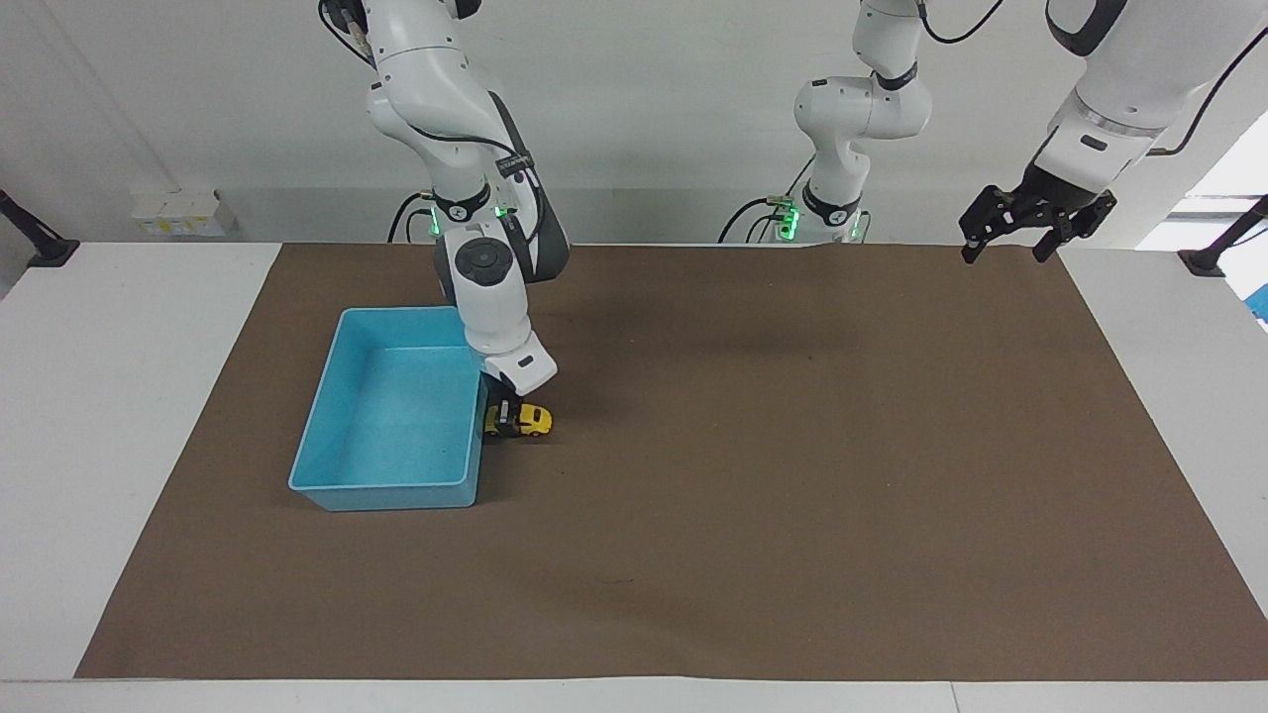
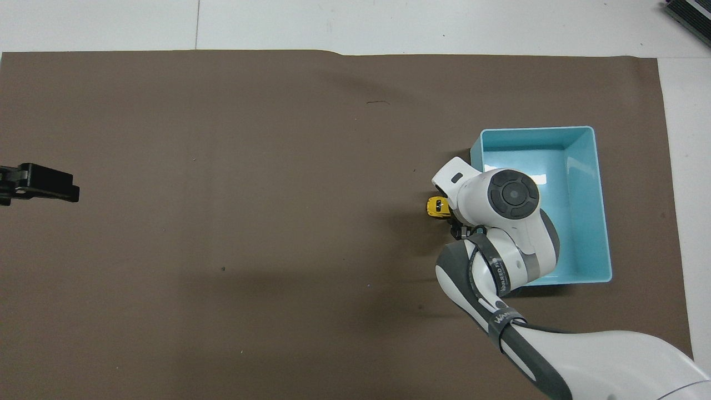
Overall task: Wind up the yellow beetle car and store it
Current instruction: 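Grasp the yellow car beside the bin with the right gripper, then lift the car over the bin wall and lower it inside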
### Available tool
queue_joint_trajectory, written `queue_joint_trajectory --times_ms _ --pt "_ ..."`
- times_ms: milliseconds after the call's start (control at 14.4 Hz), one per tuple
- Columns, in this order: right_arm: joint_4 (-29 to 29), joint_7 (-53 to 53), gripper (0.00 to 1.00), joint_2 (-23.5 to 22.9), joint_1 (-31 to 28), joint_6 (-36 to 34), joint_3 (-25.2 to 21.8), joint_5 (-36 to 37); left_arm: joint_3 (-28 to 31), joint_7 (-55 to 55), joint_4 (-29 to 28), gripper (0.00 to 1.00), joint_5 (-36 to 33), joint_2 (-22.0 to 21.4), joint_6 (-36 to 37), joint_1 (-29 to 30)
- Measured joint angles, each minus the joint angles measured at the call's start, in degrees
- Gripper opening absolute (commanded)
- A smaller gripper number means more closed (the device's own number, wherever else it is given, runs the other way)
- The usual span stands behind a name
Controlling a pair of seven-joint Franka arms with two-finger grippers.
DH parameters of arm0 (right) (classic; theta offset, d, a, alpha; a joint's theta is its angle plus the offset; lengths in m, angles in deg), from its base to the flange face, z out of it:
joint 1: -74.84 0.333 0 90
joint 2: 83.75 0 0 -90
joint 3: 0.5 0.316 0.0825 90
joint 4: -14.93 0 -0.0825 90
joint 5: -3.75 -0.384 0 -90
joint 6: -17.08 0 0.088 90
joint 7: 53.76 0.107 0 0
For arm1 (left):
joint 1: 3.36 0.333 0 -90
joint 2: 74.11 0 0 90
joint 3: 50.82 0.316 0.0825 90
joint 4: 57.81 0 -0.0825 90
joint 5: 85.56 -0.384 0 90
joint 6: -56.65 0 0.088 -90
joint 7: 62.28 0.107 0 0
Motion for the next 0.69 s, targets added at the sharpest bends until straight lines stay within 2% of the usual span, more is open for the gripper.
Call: queue_joint_trajectory --times_ms 416,554,693 --pt "15.17 7.36 0.0 1.93 4.5 -16.75 1.01 -0.37 0.0 -0.02 0.0 1.0 0.0 0.0 0.0 0.0" --pt "17.26 6.99 0.0 4.25 3.64 -22.37 0.77 -0.39 0.0 -0.02 0.0 1.0 0.0 0.0 0.0 0.0" --pt "17.67 2.64 0.0 7.28 0.06 -27.54 0.5 -0.42 0.0 -0.02 0.0 1.0 0.0 0.0 0.0 0.0"
